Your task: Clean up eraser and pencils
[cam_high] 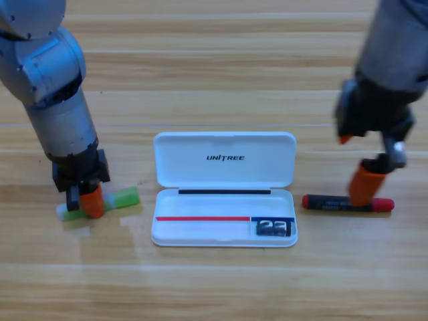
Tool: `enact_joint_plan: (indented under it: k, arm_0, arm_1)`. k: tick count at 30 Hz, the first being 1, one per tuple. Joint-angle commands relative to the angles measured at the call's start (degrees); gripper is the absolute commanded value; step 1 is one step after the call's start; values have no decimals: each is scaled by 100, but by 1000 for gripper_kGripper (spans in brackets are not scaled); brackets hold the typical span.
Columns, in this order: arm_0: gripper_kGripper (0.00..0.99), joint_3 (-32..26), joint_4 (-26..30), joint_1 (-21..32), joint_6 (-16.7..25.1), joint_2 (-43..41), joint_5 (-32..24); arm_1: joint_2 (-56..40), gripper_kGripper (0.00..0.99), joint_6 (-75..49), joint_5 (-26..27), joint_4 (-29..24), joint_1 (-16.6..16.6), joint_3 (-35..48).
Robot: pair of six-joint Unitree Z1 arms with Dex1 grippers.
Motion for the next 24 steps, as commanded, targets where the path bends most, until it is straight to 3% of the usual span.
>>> enact_joint_plan:
  k: [1,12,24]
  arm_0:
    - [0,5,203,57,172,-163,-24]
    - [0,-1383,1566,-136,321,-506,-42]
    - [0,-1814,1812,-707,251,-549,134]
  arm_1:
    - [508,990,-207,-11,-34,-809,340]
    - [1756,948,-928,156,-333,-1055,41]
    - [2231,847,-1121,253,-957,-1143,59]
